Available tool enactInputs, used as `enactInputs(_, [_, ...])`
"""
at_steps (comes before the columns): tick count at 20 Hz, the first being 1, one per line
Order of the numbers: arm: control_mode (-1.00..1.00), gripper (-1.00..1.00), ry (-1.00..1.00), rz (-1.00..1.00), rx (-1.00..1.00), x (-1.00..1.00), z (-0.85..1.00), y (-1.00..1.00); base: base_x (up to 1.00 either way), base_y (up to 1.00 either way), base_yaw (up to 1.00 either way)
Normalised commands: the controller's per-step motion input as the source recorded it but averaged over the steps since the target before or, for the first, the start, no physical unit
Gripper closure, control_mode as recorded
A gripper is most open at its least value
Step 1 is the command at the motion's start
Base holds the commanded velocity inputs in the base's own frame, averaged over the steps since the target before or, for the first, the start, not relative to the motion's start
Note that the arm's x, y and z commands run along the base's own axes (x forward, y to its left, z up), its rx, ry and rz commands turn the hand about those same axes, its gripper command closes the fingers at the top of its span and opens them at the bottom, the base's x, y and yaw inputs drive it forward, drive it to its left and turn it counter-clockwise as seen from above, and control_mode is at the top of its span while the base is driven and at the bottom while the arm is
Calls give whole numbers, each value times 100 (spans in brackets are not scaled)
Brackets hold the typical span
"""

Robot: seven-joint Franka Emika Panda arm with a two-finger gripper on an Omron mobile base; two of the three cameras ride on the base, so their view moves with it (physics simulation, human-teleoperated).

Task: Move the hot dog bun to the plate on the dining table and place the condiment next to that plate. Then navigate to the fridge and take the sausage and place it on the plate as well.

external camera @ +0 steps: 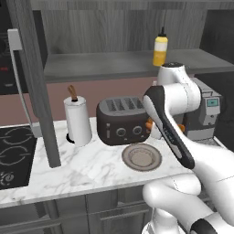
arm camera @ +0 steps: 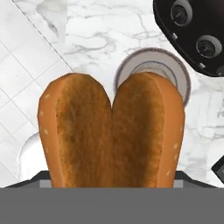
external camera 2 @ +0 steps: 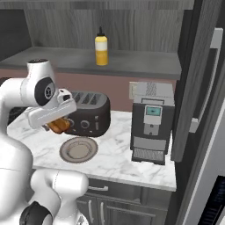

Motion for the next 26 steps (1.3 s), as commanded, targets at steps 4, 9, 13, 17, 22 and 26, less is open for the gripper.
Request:
enactInputs(4, [-100, 100, -1, -4, 0, -43, 89, -3, 0, 0, 0])
enactInputs(9, [-100, 100, 0, -2, 0, -11, 25, 1, 0, 0, 0])
enactInputs(13, [-100, 100, 0, 1, 0, 0, 0, 0, 0, 0, 0])
enactInputs(17, [-100, 100, 0, 0, 0, -4, 0, 1, 0, 0, 0])
enactInputs(22, [-100, 100, -2, -4, 0, -34, 0, 12, 0, 0, 0])
enactInputs(26, [100, 100, 0, 0, 0, 0, 0, 0, -64, 33, -35])
